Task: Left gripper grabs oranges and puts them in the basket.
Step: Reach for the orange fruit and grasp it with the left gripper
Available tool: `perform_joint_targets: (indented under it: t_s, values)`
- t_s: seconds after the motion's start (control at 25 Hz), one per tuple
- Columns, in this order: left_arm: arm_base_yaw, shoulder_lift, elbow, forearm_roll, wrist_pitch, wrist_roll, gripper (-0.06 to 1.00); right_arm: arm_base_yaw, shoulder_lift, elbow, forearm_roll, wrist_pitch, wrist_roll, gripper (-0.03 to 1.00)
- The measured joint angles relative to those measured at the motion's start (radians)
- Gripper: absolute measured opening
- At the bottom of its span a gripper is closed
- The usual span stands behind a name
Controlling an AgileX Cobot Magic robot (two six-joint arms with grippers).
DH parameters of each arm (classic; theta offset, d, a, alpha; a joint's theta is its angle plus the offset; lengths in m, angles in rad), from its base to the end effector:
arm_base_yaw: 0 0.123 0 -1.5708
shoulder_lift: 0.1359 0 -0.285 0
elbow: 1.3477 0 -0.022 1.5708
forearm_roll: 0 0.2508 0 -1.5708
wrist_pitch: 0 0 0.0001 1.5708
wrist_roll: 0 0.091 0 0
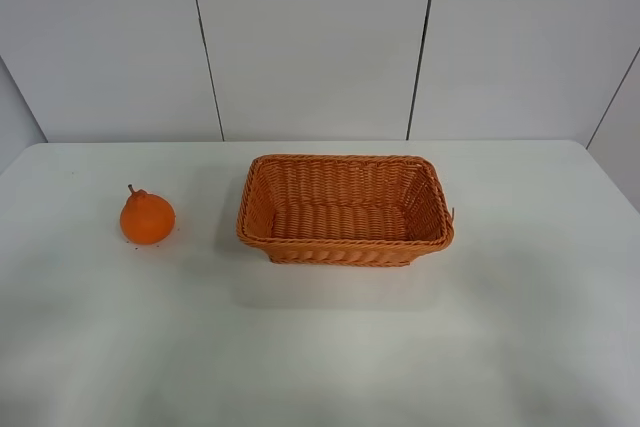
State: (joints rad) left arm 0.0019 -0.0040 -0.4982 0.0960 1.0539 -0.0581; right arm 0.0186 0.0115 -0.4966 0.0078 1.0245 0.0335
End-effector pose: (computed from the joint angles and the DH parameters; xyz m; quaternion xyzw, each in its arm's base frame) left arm -0.0052 0.0076 0.2776 -0.0272 0.8495 0.0332 0.5259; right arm -0.0012 0.0006 0.2793 0.0063 0.8476 0.0177 0.5303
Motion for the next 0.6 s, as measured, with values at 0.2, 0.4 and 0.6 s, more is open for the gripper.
perform_joint_targets:
  t_s: [0.2, 0.4, 0.6]
  values:
    - [0.0, 0.0, 0.0, 0.0, 0.0, 0.0, 0.85, 0.0, 0.0, 0.0, 0.0, 0.0, 0.0, 0.69]
    - [0.0, 0.0, 0.0, 0.0, 0.0, 0.0, 0.85, 0.0, 0.0, 0.0, 0.0, 0.0, 0.0, 0.69]
    - [0.0, 0.0, 0.0, 0.0, 0.0, 0.0, 0.85, 0.0, 0.0, 0.0, 0.0, 0.0, 0.0, 0.69]
